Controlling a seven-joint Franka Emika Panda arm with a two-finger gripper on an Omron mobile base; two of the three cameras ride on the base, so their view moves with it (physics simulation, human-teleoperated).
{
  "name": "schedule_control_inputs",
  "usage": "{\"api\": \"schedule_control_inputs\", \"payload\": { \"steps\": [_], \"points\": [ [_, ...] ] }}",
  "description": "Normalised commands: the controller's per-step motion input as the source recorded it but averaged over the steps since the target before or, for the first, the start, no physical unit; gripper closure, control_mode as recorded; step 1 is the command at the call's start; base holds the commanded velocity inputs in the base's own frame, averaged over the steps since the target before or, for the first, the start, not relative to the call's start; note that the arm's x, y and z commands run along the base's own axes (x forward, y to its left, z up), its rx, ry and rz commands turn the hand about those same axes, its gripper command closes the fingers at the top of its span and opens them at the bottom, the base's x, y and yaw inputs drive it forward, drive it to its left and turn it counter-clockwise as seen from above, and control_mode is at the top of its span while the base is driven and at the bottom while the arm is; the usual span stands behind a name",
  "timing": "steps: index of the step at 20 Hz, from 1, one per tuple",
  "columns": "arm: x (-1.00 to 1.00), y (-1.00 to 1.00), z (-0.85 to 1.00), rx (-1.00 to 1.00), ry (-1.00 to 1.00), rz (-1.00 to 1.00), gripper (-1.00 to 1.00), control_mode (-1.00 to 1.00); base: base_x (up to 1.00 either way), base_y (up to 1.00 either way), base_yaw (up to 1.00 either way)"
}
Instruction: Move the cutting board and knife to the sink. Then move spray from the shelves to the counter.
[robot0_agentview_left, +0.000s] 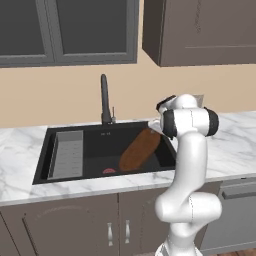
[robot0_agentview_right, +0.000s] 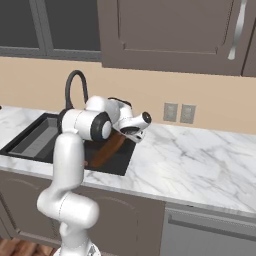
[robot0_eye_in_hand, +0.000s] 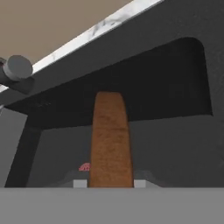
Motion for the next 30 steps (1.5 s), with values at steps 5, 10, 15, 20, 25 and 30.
{"api": "schedule_control_inputs", "payload": {
  "steps": [5, 10, 15, 20, 25, 30],
  "points": [
    [0.00, 0.40, -0.83, 0.12, 0.24, 0.00, 1.00, -1.00, 0.00, 0.00, 0.00],
    [-0.01, 0.36, -1.00, 0.04, 0.22, 0.00, 1.00, -1.00, 0.00, 0.00, 0.00],
    [-0.29, 0.05, -1.00, -0.05, 0.01, 0.00, 1.00, -1.00, 0.00, 0.00, 0.00],
    [-0.87, 0.01, -1.00, -0.01, 0.00, 0.09, 1.00, -1.00, 0.00, 0.00, 0.00],
    [-0.65, 0.18, -0.36, 0.40, 0.06, 0.15, 1.00, -1.00, 0.00, 0.00, 0.00],
    [-0.07, 0.38, 0.00, 0.56, 0.29, 0.10, 1.00, -1.00, 0.00, 0.00, 0.00]
  ]
}}
